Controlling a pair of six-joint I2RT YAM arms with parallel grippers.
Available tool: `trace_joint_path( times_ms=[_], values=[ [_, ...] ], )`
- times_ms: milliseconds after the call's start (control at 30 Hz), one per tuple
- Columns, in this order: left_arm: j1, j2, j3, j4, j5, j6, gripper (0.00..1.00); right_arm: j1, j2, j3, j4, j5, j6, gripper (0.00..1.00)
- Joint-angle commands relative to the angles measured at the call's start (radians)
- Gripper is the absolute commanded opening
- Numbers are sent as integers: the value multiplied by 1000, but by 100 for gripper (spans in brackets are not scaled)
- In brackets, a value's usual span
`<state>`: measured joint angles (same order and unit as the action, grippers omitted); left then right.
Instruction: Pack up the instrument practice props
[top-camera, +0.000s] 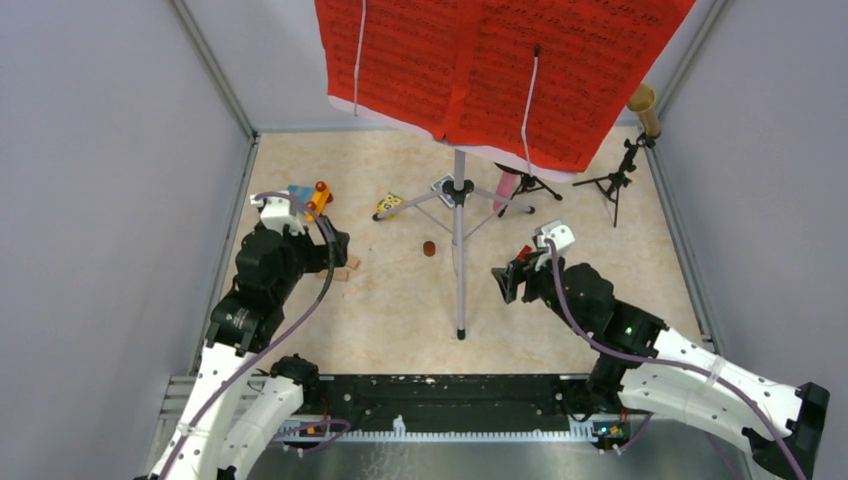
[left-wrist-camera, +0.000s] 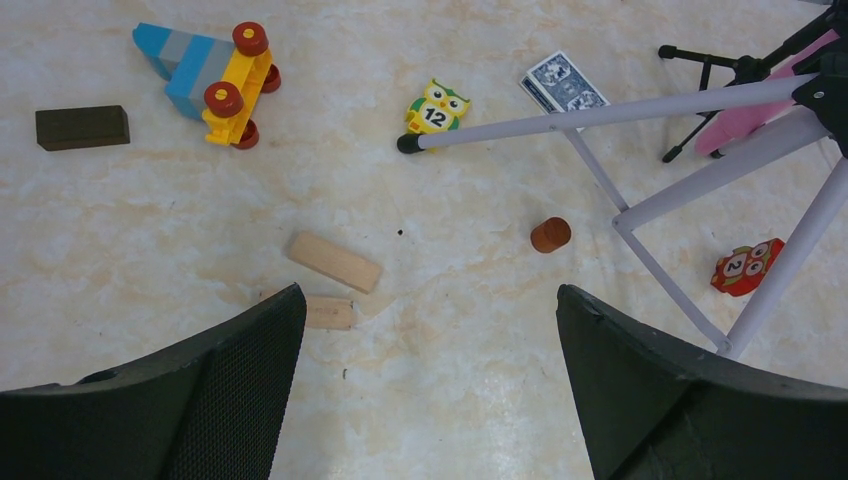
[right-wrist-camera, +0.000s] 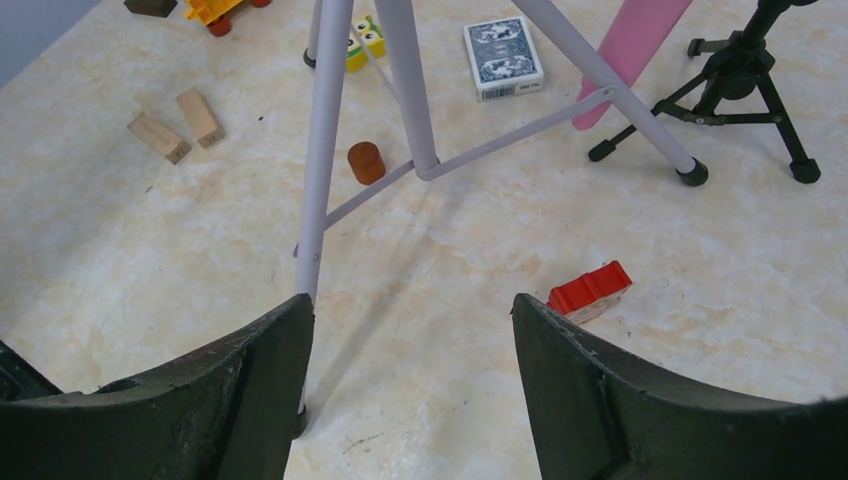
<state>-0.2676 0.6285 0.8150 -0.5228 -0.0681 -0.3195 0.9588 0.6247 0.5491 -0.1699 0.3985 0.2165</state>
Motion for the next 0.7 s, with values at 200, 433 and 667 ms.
trace_joint_path(
  times_ms=[200, 433, 667],
  values=[
    [7, 8, 66, -30, -5, -9, 99, -6, 44, 78, -145, -6, 179, 72],
    [7, 19, 149, -148, -17, -36, 99, -7, 72, 196, -409, 20, 350, 77],
    [7, 40, 275, -307, -46, -37, 99, -6, 93, 303, -651, 37, 485, 84]
  ],
)
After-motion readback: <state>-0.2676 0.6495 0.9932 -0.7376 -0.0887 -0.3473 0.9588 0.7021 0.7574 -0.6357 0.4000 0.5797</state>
